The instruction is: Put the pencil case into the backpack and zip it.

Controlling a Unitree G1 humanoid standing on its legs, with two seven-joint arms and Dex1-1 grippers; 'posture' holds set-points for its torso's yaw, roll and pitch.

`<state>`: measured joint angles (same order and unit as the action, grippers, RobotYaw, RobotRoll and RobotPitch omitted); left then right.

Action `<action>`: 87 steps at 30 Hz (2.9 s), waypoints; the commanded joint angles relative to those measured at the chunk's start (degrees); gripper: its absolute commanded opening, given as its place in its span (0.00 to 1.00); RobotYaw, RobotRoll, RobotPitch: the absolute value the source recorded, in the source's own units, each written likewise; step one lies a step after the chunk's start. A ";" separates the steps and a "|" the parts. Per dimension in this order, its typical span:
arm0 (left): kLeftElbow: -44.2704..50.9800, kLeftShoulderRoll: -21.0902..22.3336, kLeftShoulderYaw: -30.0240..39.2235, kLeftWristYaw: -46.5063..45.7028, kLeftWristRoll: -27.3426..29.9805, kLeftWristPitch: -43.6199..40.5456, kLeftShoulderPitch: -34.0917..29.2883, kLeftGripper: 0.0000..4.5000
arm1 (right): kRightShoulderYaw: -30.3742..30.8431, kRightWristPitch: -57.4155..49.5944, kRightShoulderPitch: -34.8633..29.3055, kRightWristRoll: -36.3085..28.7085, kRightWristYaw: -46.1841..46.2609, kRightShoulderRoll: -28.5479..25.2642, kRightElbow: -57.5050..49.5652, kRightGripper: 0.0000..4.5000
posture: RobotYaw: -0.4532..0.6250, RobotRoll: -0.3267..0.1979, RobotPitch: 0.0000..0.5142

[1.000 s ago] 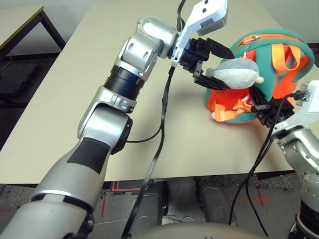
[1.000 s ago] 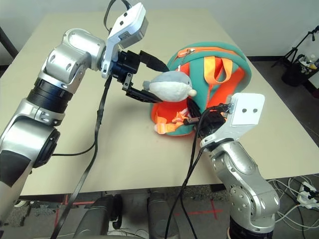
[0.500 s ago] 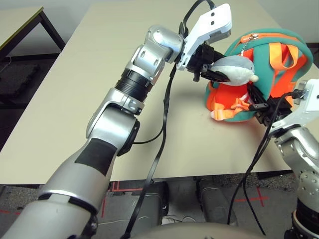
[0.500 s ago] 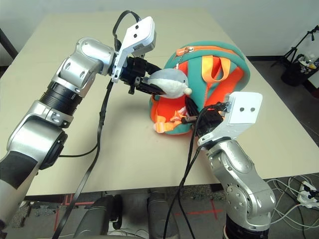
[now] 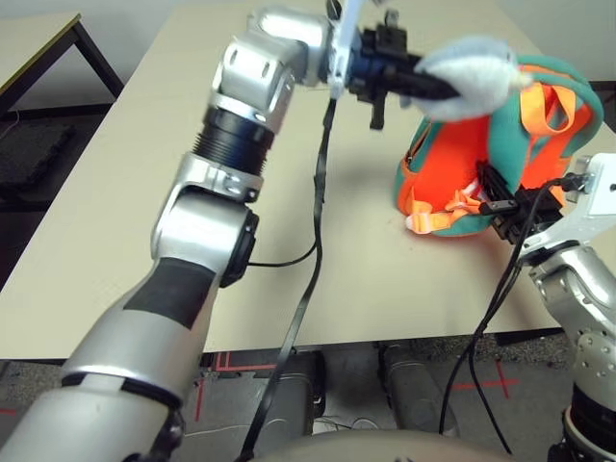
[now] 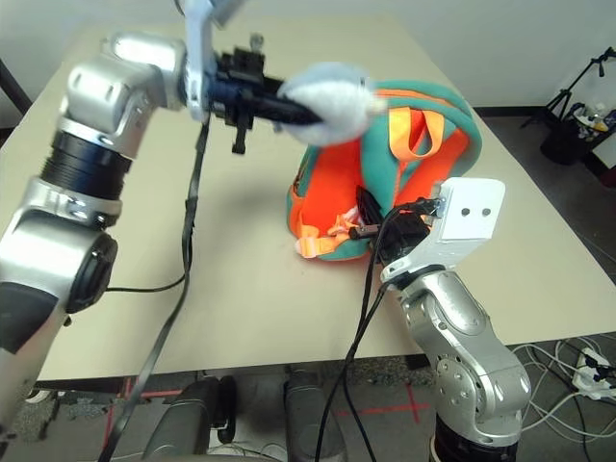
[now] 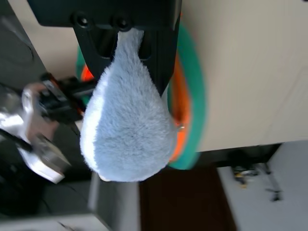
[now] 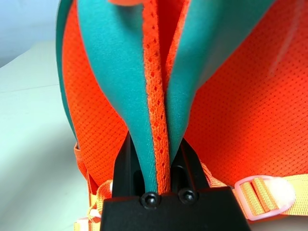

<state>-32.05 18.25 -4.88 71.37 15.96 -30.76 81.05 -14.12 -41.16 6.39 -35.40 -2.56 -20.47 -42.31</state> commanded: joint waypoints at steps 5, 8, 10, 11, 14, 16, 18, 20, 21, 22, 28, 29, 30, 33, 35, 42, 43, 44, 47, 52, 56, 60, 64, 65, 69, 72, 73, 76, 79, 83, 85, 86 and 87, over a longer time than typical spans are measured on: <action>6.18 5.77 4.28 -6.18 2.59 -6.63 -9.96 0.06 | 1.35 0.47 -0.23 0.59 -0.26 0.85 -0.11 0.05 | 0.29 0.62 0.24; 9.17 7.12 5.32 -8.62 3.96 -9.06 -13.48 0.06 | 1.38 0.56 -0.27 0.76 -0.25 0.98 -0.06 0.05 | 0.29 0.62 0.24; 10.91 7.71 5.94 -10.18 4.96 -10.47 -15.37 0.06 | 1.34 0.68 -0.27 0.83 -0.26 1.01 0.03 0.05 | 0.29 0.62 0.24; 11.81 7.90 6.24 -10.85 5.52 -11.31 -16.34 0.06 | 1.36 0.74 -0.25 0.87 -0.26 1.04 0.11 0.05 | 0.29 0.62 0.24; 14.61 8.13 7.16 -13.06 7.07 -13.58 -19.59 0.06 | 1.57 0.98 -0.19 1.08 -0.25 1.27 0.38 0.05 | 0.29 0.62 0.24; 16.14 8.00 7.90 -14.75 8.19 -14.87 -21.58 0.06 | 1.72 1.11 -0.05 1.25 -0.23 1.45 0.53 0.05 | 0.29 0.62 0.24; 17.42 7.77 8.33 -16.10 9.10 -15.72 -23.59 0.06 | 1.83 1.26 0.04 1.49 -0.30 1.65 0.77 0.05 | 0.29 0.62 0.23; 18.42 7.31 8.68 -17.59 9.80 -15.93 -25.65 0.06 | 1.87 1.49 0.04 1.77 -0.46 1.79 1.01 0.05 | 0.29 0.62 0.24; 18.65 7.11 8.71 -18.14 10.02 -15.75 -26.45 0.06 | 1.87 1.61 0.12 1.92 -0.50 1.89 1.20 0.05 | 0.30 0.62 0.24; 18.91 6.95 8.69 -18.66 10.27 -15.87 -27.15 0.06 | 1.90 1.72 0.16 2.06 -0.59 1.94 1.31 0.05 | 0.30 0.62 0.24; 19.10 5.62 7.70 -20.86 12.13 -17.36 -31.39 0.06 | 2.04 2.31 0.54 2.62 -1.02 2.24 2.08 0.05 | 0.30 0.62 0.23; 18.77 5.20 7.57 -21.25 12.40 -17.69 -32.25 0.06 | 2.05 2.36 0.54 2.66 -1.06 2.25 2.07 0.05 | 0.30 0.62 0.23; 18.42 4.96 7.44 -21.56 12.62 -17.82 -32.75 0.06 | 2.08 2.43 0.61 2.72 -1.11 2.26 2.18 0.05 | 0.30 0.62 0.23; 17.37 4.47 5.41 -21.25 12.07 -17.49 -35.24 0.06 | 2.07 2.80 0.62 2.96 -1.27 2.35 2.50 0.05 | 0.30 0.62 0.22; 16.03 3.95 4.58 -21.10 11.72 -17.10 -36.31 0.06 | 2.15 2.82 0.80 3.08 -1.26 2.49 2.57 0.05 | 0.30 0.62 0.22; 10.70 2.91 0.12 -19.68 9.57 -15.16 -39.48 0.06 | 2.19 3.21 1.05 3.42 -1.58 2.68 3.12 0.05 | 0.29 0.62 0.22; 9.60 2.89 -0.62 -19.33 8.78 -14.12 -39.68 0.06 | 2.21 3.29 1.15 3.45 -1.56 2.69 3.21 0.05 | 0.29 0.62 0.21; 8.64 2.84 -1.17 -19.01 8.18 -13.55 -39.78 0.06 | 2.24 3.39 1.19 3.48 -1.55 2.72 3.25 0.05 | 0.29 0.62 0.21; 6.05 2.90 -3.02 -17.81 6.34 -11.27 -39.52 0.06 | 2.47 3.55 1.21 3.58 -1.45 2.92 3.27 0.05 | 0.29 0.62 0.21; 3.14 1.98 -3.82 -16.91 4.96 -9.02 -38.53 0.05 | 2.62 3.83 1.21 3.88 -1.37 3.31 3.23 0.05 | 0.29 0.62 0.21; 5.92 0.81 -2.67 -16.77 5.10 -6.27 -38.41 0.05 | 2.38 3.73 0.81 3.78 -1.65 3.53 2.87 0.05 | 0.29 0.62 0.22; 20.17 2.31 -0.67 -16.99 9.59 -11.73 -39.91 0.22 | 1.36 3.02 0.41 1.10 -3.35 3.17 1.66 0.05 | 0.29 0.62 0.24; 37.11 5.94 3.29 -19.04 16.84 -22.74 -41.77 0.51 | -0.68 0.32 -1.35 -3.18 -5.00 0.81 -0.98 0.28 | 0.30 0.62 0.26; 41.15 7.55 4.70 -19.61 19.31 -26.47 -42.27 0.58 | -1.86 -0.54 -1.84 -4.62 -4.91 -0.08 -1.86 0.34 | 0.30 0.62 0.26; 52.54 13.37 13.25 -22.68 30.75 -41.13 -43.34 0.88 | -8.26 -4.74 -2.22 -13.35 -4.06 -4.90 -4.51 0.62 | 0.30 0.62 0.28; 56.94 14.81 19.38 -26.28 37.10 -48.41 -44.61 1.00 | -12.86 -6.75 -4.00 -20.18 -2.98 -8.46 -5.91 0.84 | 0.31 0.62 0.29; 57.90 14.73 21.26 -27.88 38.56 -50.07 -45.15 1.00 | -14.57 -7.11 -5.32 -22.44 -2.94 -9.93 -6.38 0.91 | 0.31 0.62 0.29; 57.75 12.34 27.23 -34.33 40.45 -52.87 -46.34 1.00 | -20.53 -7.27 -9.97 -28.42 -3.79 -14.33 -6.45 0.99 | 0.32 0.62 0.29; 55.78 11.63 29.71 -39.49 37.99 -50.20 -48.49 1.00 | -25.23 -6.51 -13.16 -33.28 -4.44 -18.13 -5.08 0.99 | 0.30 0.62 0.28; 49.70 11.42 30.98 -43.17 29.15 -35.66 -54.48 1.00 | -30.23 -4.81 -15.42 -37.62 -4.91 -20.57 -1.77 0.99 | 0.29 0.62 0.28; 46.05 11.37 31.13 -45.04 23.38 -25.87 -57.40 1.00 | -31.41 -3.87 -16.03 -37.99 -4.00 -20.09 0.80 0.99 | 0.29 0.62 0.28; 44.46 10.82 31.54 -46.63 21.02 -21.61 -58.15 1.00 | -31.46 -3.14 -16.03 -37.50 -3.42 -19.39 2.31 0.99 | 0.29 0.62 0.28; 42.74 10.00 31.91 -48.27 18.62 -16.93 -58.67 1.00 | -30.89 -2.02 -16.16 -35.50 -3.92 -18.56 4.13 0.99 | 0.29 0.62 0.27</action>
<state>13.01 29.00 26.18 25.34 38.74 -54.80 23.15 -44.87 -44.73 -9.27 -71.90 -6.59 -40.19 -40.36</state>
